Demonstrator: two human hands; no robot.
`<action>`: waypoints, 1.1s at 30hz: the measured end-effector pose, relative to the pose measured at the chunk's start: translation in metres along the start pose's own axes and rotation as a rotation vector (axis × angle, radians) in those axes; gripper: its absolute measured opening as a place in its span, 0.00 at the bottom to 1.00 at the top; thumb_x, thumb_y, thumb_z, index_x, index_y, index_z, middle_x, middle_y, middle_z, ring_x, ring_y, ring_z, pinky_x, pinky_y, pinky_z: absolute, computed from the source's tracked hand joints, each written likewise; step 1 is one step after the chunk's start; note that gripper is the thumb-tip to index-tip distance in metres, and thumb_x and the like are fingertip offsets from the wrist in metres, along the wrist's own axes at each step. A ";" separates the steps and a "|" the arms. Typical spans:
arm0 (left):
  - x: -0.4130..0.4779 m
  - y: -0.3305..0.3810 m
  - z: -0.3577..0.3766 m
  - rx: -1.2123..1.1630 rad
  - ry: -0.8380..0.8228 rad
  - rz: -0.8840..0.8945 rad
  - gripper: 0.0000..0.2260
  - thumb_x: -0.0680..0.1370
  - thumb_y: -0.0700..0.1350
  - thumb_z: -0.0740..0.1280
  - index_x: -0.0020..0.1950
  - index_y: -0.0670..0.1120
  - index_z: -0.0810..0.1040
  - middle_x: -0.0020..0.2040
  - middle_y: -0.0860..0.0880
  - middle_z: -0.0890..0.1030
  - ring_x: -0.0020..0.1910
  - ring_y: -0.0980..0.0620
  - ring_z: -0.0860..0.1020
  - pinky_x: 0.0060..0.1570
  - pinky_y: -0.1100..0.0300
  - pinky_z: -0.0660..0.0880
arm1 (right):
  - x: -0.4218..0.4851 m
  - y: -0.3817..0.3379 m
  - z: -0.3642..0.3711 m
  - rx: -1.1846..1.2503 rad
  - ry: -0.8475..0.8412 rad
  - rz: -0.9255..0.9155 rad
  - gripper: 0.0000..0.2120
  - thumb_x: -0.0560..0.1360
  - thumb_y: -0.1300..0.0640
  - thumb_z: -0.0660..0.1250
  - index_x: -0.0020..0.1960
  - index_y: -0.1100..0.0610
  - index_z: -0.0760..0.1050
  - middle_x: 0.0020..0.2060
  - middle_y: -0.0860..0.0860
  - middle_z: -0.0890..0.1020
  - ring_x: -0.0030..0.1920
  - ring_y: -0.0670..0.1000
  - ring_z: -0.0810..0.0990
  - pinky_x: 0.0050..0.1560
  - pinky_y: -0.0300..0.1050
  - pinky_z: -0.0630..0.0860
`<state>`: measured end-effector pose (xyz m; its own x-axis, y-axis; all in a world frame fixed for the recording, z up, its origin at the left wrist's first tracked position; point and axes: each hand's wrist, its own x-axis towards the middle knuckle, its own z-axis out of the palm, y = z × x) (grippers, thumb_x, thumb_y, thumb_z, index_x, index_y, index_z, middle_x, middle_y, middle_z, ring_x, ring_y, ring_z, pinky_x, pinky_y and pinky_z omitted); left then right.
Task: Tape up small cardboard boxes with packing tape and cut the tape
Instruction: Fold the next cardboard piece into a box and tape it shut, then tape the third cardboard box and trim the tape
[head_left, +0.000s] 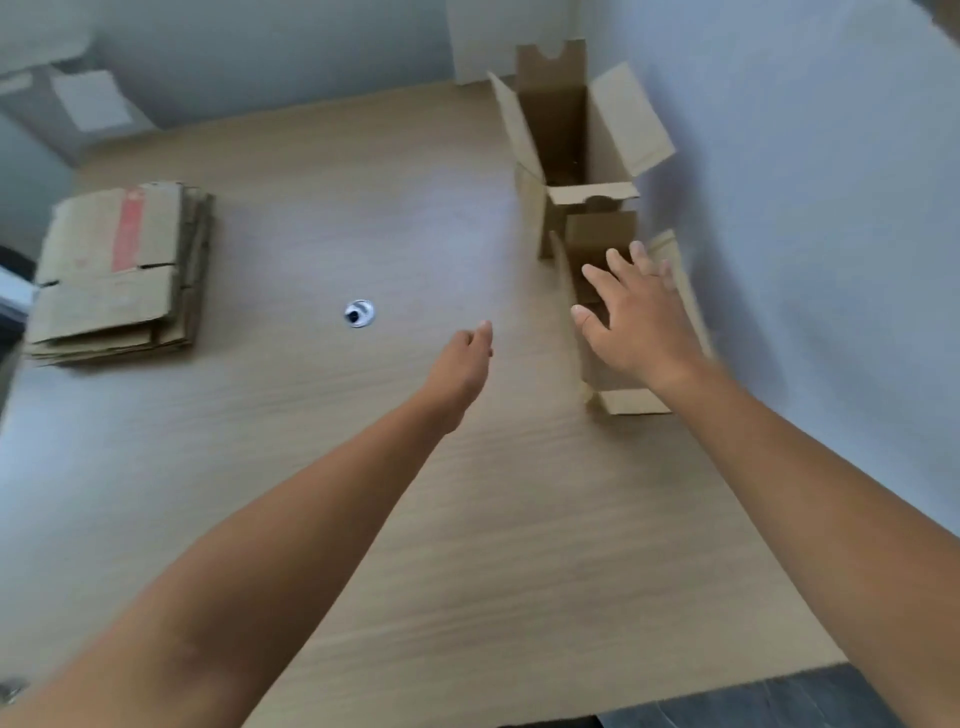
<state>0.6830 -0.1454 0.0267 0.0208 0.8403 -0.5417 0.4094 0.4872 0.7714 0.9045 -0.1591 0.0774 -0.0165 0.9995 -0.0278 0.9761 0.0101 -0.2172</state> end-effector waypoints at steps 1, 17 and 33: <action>0.001 -0.007 -0.032 0.077 0.090 0.051 0.19 0.82 0.63 0.53 0.57 0.52 0.74 0.54 0.52 0.80 0.55 0.47 0.76 0.47 0.55 0.72 | 0.013 -0.027 0.005 -0.011 -0.011 -0.051 0.29 0.82 0.40 0.54 0.79 0.52 0.62 0.80 0.56 0.60 0.81 0.57 0.48 0.79 0.59 0.43; 0.105 -0.161 -0.528 0.639 0.579 -0.045 0.37 0.80 0.67 0.58 0.82 0.48 0.55 0.83 0.46 0.48 0.81 0.45 0.43 0.78 0.45 0.43 | 0.186 -0.524 0.171 0.126 -0.300 -0.317 0.36 0.82 0.36 0.53 0.82 0.54 0.50 0.81 0.58 0.54 0.81 0.57 0.47 0.80 0.55 0.48; 0.176 -0.187 -0.602 0.245 0.558 -0.228 0.40 0.70 0.71 0.69 0.73 0.46 0.69 0.70 0.42 0.71 0.71 0.41 0.67 0.69 0.43 0.69 | 0.255 -0.599 0.233 0.717 -0.169 0.161 0.35 0.75 0.46 0.71 0.77 0.50 0.60 0.69 0.52 0.66 0.64 0.52 0.72 0.56 0.48 0.75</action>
<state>0.0606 0.0549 -0.0121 -0.5409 0.7518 -0.3772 0.5450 0.6548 0.5236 0.2649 0.0821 -0.0268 0.0250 0.9679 -0.2500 0.5902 -0.2162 -0.7778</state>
